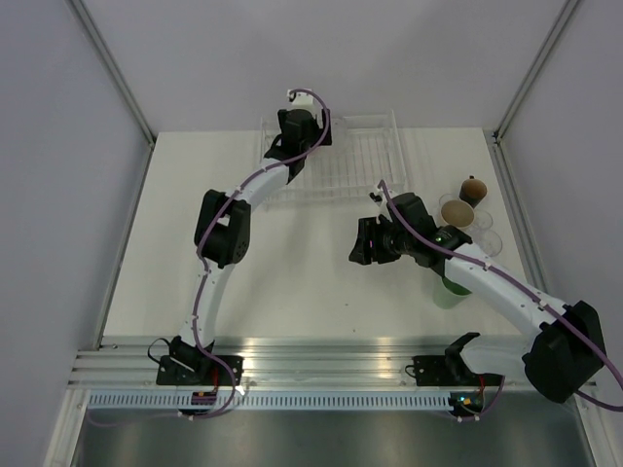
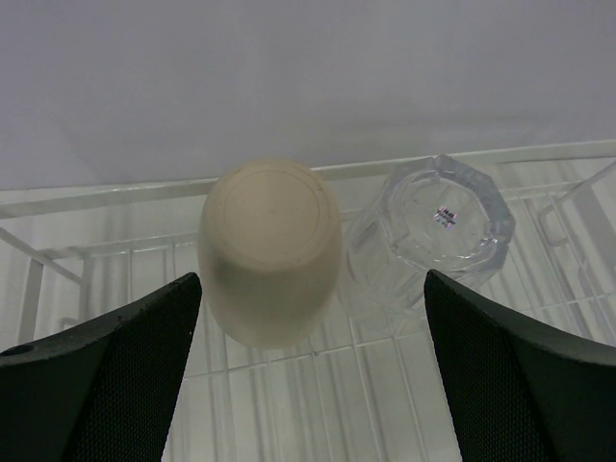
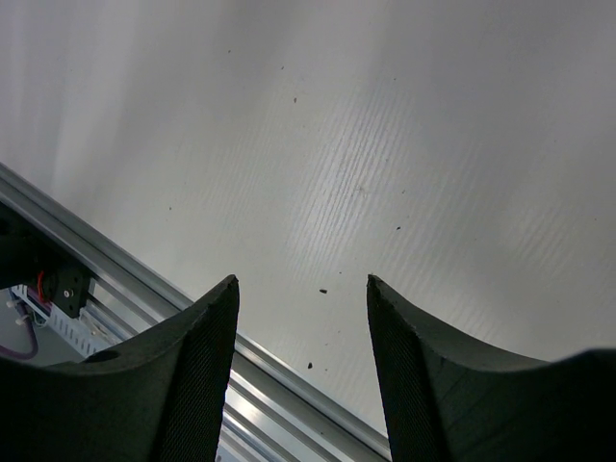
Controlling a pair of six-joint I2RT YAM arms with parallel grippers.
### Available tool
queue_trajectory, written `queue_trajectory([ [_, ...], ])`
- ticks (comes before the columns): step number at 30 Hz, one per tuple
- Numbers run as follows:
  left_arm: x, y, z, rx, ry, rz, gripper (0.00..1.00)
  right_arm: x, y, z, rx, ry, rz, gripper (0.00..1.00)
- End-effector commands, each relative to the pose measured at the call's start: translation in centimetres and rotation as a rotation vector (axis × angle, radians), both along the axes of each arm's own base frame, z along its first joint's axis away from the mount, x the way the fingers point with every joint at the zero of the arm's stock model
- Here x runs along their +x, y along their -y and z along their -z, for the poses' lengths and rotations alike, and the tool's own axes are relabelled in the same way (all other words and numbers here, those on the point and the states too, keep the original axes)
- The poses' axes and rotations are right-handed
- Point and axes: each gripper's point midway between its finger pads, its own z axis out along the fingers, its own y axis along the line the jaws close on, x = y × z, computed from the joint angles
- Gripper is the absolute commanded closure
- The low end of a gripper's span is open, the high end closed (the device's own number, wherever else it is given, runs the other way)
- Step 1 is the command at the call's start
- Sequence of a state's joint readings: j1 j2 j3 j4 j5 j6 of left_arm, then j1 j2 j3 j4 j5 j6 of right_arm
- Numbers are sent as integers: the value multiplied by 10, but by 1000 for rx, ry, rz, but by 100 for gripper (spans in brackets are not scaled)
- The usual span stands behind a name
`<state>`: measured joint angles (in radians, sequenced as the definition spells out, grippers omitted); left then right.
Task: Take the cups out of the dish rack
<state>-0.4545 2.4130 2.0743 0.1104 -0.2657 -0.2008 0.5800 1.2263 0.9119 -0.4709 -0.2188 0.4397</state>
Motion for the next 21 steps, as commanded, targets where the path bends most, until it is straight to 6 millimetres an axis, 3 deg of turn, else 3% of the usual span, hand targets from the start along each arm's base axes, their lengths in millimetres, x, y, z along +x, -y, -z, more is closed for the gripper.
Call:
queue_trajectory([
  [1, 8, -11, 3, 43, 33, -37, 0, 5, 0, 3, -15, 12, 5, 39],
  [7, 11, -16, 3, 40, 40, -46, 0, 4, 0, 5, -9, 1, 9, 39],
  [12, 12, -20, 16, 41, 25, -42, 0, 0, 2, 8, -9, -4, 17, 39],
  [21, 15, -11, 28, 24, 34, -8, 0, -3, 5, 10, -11, -14, 24, 39],
])
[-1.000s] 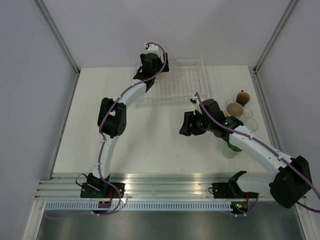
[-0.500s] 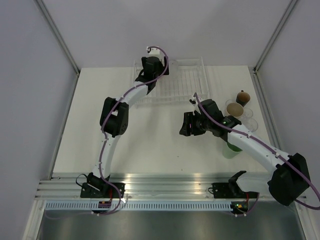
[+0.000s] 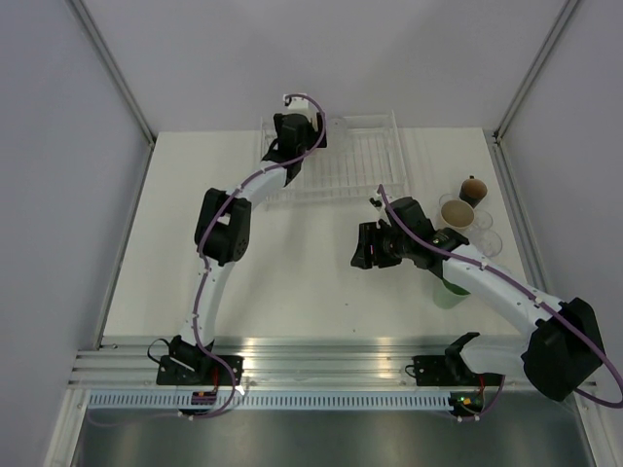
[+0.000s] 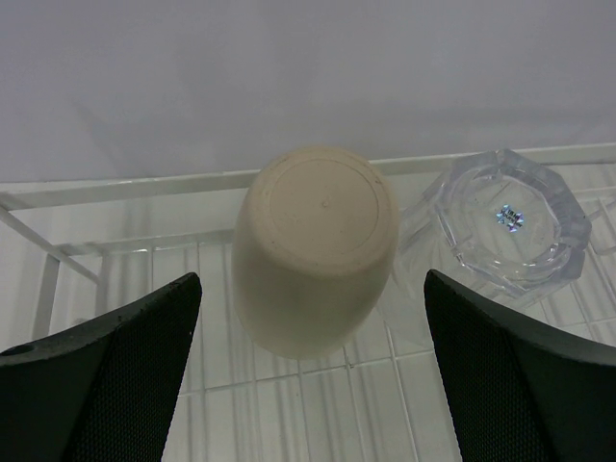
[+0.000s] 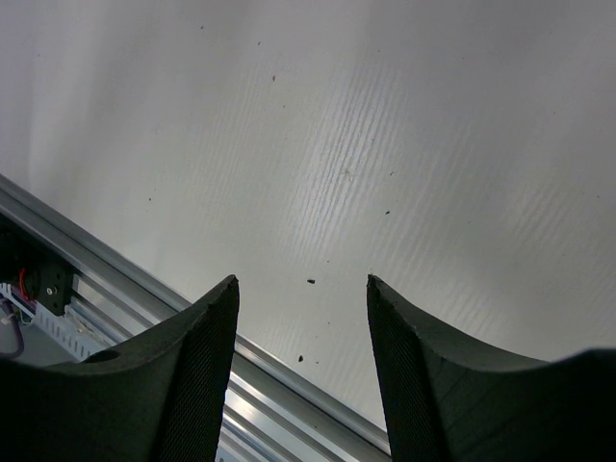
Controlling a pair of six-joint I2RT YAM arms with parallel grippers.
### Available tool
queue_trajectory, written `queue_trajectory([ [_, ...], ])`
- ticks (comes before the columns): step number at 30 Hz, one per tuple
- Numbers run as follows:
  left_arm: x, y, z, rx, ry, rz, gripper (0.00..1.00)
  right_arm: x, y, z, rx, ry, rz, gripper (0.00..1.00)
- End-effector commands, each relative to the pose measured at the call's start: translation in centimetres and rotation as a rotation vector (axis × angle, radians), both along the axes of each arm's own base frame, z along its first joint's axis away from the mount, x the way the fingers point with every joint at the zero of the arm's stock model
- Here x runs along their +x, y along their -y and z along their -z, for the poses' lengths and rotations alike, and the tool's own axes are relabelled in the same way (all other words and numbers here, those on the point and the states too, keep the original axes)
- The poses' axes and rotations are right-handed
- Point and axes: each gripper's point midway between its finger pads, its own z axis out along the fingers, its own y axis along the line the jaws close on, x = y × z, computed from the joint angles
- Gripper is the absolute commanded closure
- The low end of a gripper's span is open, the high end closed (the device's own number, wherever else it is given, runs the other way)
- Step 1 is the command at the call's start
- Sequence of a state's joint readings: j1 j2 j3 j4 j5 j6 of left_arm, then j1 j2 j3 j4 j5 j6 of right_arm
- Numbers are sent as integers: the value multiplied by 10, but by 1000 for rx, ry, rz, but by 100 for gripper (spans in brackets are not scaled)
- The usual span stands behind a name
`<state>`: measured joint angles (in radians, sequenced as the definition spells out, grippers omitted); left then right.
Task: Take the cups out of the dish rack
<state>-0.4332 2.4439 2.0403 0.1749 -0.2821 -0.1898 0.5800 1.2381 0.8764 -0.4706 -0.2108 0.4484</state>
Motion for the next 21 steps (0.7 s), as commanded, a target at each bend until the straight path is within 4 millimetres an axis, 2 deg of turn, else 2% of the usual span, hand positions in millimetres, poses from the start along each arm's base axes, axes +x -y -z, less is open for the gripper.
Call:
queue_trajectory([
  [1, 6, 5, 9, 11, 26, 31, 0, 2, 0, -6, 14, 28, 12, 39],
  [5, 7, 5, 18, 9, 8, 37, 1, 1, 0, -5, 11, 22, 13, 39],
  [8, 8, 7, 17, -3, 15, 46, 5, 2, 0, -4, 11, 20, 16, 39],
  [14, 9, 4, 18, -18, 7, 53, 37, 1, 0, -2, 12, 11, 18, 39],
  [15, 9, 4, 18, -17, 5, 53, 50, 1, -1, -3, 14, 13, 17, 39],
  [16, 8, 4, 19, -16, 2, 53, 57, 2, 0, -3, 16, 15, 18, 39],
  [17, 8, 3, 18, -14, 1, 54, 70, 1, 0, -3, 14, 15, 17, 39],
  [19, 5, 2, 19, -5, -6, 52, 81, 1, -1, -4, 19, 17, 16, 39],
  [20, 4, 0, 19, 1, -9, 46, 90, 1, -1, -4, 19, 17, 18, 39],
  [21, 3, -2, 19, 9, -12, 43, 94, 1, -1, -5, 23, 17, 17, 39],
])
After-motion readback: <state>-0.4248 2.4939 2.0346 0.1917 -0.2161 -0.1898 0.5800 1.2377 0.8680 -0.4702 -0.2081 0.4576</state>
